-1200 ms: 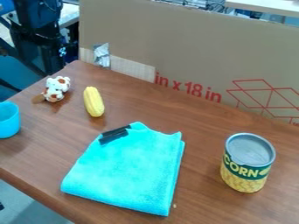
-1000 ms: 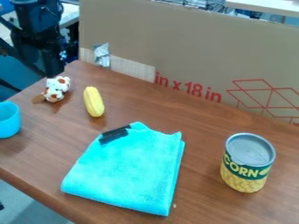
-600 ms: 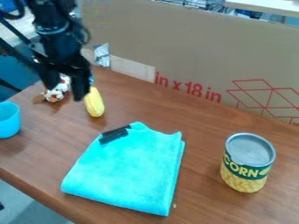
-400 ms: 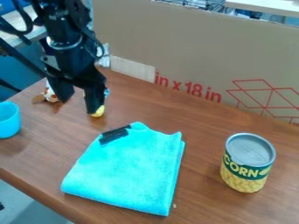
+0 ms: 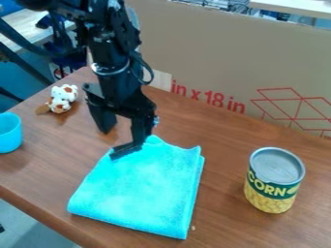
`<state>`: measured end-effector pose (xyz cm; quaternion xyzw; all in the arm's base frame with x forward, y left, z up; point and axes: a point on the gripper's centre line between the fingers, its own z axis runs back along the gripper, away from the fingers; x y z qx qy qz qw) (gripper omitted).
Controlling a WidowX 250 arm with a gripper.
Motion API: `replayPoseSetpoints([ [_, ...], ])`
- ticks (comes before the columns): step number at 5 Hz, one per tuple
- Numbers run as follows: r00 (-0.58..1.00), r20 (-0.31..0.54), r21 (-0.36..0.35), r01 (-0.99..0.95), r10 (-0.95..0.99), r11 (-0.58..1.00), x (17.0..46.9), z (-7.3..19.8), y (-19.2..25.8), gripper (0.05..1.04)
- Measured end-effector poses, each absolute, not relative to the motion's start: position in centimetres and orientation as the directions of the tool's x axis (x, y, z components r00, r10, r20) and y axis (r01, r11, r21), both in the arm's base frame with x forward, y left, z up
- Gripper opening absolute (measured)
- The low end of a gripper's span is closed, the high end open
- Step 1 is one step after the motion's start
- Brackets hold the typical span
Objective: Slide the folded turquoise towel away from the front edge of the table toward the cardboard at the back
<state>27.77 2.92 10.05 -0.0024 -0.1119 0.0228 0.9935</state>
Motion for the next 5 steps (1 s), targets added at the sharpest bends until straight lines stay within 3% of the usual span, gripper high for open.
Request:
replayPoseSetpoints([
  [2,0.993,0.119,-0.006,-0.007,0.008,1.000,27.3,7.9,-0.6,1.002],
  [3,0.999,0.042,0.065,0.005,-0.008,0.998,26.2,6.0,-1.0,1.002],
  [5,0.999,-0.030,0.136,0.045,-0.041,0.990,25.2,3.6,0.1,1.002],
])
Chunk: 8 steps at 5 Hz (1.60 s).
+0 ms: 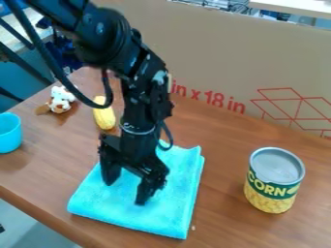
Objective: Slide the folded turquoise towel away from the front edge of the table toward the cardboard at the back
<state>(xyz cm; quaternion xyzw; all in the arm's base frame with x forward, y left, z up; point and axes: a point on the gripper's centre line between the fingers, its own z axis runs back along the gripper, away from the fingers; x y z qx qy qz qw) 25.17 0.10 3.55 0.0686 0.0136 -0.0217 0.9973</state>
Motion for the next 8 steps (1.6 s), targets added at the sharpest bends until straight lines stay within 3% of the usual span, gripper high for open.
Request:
replayPoseSetpoints([
  [2,0.988,0.038,0.068,0.147,-0.150,0.987,25.9,2.0,2.5,1.002],
  [4,0.984,0.144,-0.014,0.111,-0.108,0.994,26.8,1.8,5.0,1.002],
  [5,0.979,0.181,-0.008,0.093,-0.090,0.996,29.9,1.6,6.2,1.002],
  [6,0.950,0.247,0.029,0.190,-0.191,0.981,35.4,1.9,5.6,1.002],
  [7,0.950,0.255,0.067,0.169,-0.181,0.983,37.0,2.1,4.0,1.002],
  [8,0.952,0.283,0.038,0.113,-0.120,0.993,37.5,2.8,2.7,1.002],
])
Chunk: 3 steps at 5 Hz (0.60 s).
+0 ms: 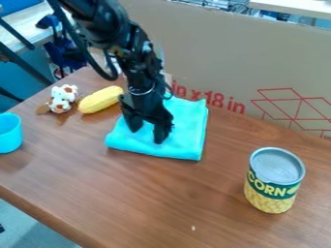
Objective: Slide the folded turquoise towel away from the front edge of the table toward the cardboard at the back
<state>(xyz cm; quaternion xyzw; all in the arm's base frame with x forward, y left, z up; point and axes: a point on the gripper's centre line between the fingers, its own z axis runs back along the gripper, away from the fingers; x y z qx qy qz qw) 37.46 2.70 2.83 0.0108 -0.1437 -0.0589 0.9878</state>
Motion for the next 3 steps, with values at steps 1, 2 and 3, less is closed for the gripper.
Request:
replayPoseSetpoints([
  [1,0.958,0.270,0.029,0.095,-0.099,0.995,35.8,3.1,1.3,1.001],
  [2,0.957,0.279,0.017,0.081,-0.082,0.997,32.4,5.4,1.5,1.001],
  [3,0.912,0.394,0.028,0.112,-0.114,0.993,31.3,10.7,2.5,1.001],
])
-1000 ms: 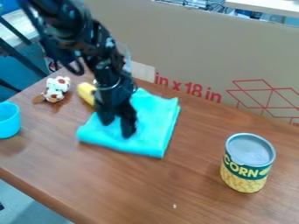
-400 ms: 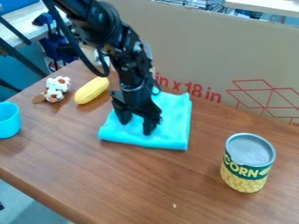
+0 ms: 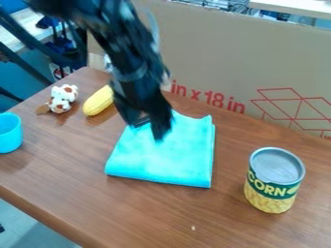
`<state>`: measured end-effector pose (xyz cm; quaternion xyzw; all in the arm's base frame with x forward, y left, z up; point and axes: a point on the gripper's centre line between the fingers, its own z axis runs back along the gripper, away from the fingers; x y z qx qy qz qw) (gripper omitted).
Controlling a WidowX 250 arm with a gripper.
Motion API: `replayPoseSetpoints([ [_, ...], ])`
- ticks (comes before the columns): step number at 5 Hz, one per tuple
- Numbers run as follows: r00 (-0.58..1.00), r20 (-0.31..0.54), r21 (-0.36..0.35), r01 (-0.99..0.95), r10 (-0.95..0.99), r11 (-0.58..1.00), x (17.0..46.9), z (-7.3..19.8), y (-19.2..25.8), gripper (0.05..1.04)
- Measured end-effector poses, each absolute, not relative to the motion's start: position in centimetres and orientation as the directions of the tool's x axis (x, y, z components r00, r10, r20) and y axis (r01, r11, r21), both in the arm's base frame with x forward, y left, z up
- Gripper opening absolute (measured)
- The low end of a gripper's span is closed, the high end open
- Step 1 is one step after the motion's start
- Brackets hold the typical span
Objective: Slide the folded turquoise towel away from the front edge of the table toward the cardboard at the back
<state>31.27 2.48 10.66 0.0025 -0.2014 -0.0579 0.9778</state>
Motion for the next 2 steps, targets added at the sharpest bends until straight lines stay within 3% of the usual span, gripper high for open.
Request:
replayPoseSetpoints([
  [1,0.881,0.455,0.044,0.124,-0.130,0.991,29.3,15.2,3.8,1.001],
  [2,0.904,0.402,0.068,0.127,-0.144,0.990,26.0,17.4,4.8,1.001],
])
